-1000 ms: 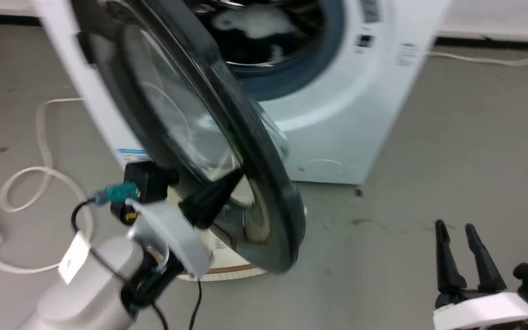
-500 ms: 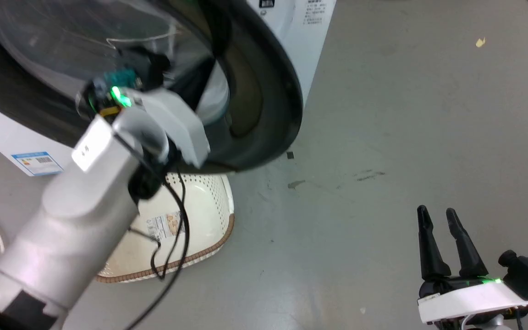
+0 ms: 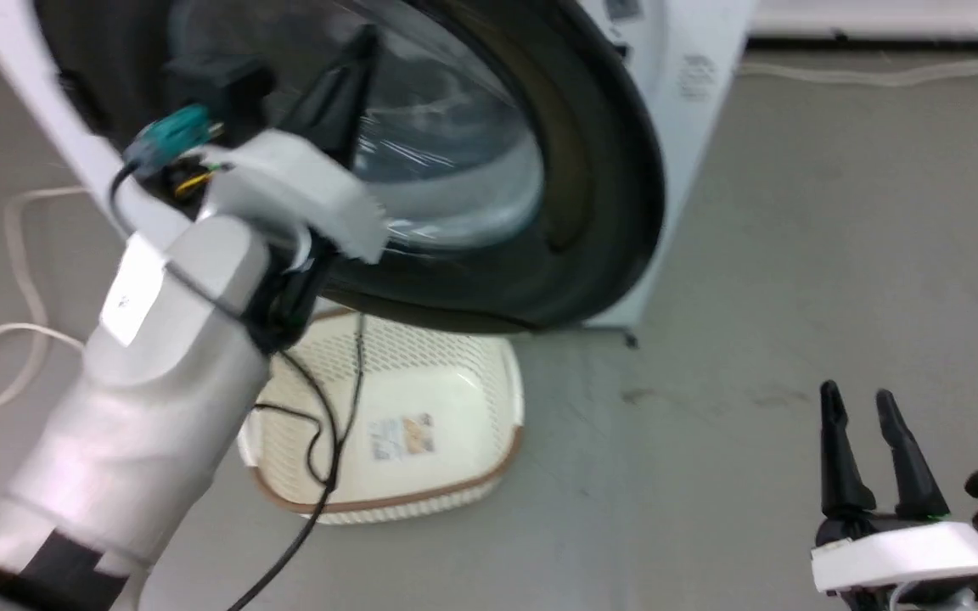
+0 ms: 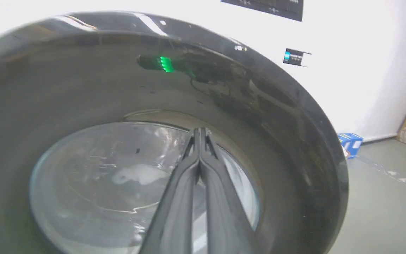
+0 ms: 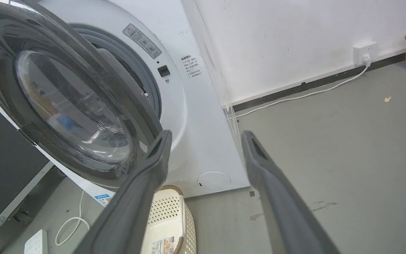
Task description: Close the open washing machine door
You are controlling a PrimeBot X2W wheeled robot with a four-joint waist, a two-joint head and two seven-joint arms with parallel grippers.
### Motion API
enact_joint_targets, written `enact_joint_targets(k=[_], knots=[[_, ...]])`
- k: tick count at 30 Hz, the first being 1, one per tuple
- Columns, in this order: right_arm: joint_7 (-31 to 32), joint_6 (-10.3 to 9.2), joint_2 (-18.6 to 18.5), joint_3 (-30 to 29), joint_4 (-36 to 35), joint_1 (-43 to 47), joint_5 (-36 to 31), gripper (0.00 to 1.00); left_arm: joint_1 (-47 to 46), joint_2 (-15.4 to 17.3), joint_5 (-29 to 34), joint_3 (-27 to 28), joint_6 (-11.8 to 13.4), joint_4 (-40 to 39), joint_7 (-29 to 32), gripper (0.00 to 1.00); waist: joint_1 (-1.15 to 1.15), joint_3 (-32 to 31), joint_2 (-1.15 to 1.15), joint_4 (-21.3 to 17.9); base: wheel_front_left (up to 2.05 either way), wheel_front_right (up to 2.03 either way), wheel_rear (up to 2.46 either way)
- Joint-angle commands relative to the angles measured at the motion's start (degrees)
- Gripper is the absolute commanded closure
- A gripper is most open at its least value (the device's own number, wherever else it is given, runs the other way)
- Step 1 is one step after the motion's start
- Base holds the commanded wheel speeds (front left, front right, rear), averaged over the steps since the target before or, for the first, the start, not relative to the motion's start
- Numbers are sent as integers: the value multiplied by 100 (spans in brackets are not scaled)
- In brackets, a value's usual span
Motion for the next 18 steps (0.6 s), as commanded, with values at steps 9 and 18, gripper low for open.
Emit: enact_joint_targets(k=[9,18], knots=[[102,5,-5,-231,69,333,-150,0,1775,788,985,1252,790,-1575,-118,100,0,-1000,0,1114,0,0,0],[139,5,-5,-229,32,497,-158,0,3602,1152,1001,2122,921,-2331,-120,100,0,-1156,0,1204,0,0,0]])
